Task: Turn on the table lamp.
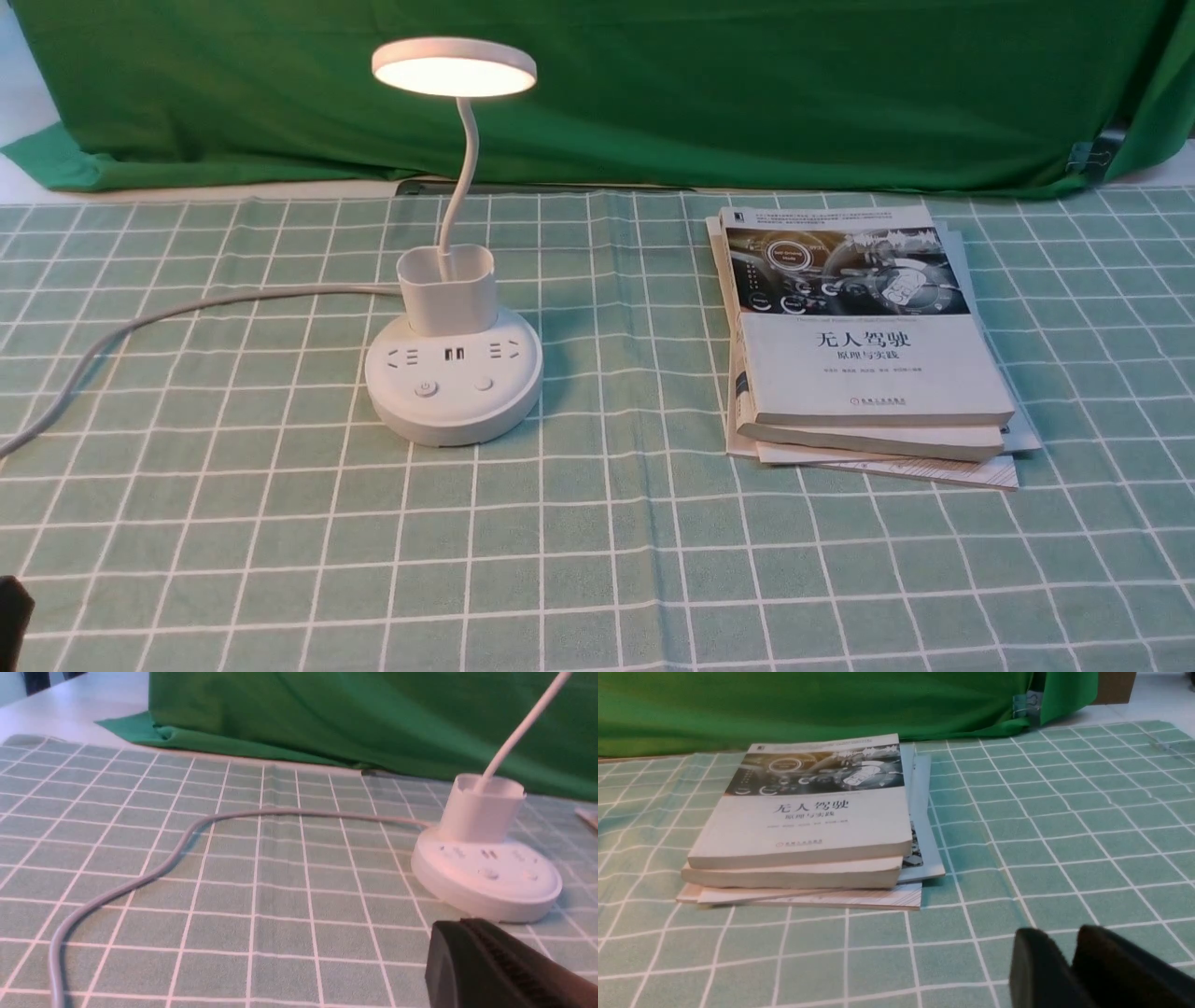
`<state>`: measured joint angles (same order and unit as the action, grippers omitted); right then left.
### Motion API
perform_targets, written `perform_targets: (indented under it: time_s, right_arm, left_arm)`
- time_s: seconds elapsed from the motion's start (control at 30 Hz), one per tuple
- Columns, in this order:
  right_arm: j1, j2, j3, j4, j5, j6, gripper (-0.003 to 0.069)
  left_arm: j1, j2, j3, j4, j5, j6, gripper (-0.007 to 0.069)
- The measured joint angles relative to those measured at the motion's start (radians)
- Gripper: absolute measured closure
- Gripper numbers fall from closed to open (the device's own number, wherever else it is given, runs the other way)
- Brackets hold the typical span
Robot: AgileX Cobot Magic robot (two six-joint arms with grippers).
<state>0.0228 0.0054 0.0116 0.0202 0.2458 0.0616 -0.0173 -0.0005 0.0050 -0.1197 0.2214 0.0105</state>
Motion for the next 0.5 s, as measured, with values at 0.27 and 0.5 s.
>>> perform_targets:
  time_s: [0.27, 0.5]
  right_arm:
    - [0.000, 0.000, 0.000, 0.000, 0.001, 0.000, 0.0466]
    - [0.000, 0.000, 0.000, 0.000, 0.001, 0.000, 0.0446]
  left_arm:
    - [0.000, -0.002, 0.000, -0.009, 0.003, 0.040, 0.0624]
    - [0.001, -0.002, 0.000, -0.009, 0.004, 0.044, 0.0624]
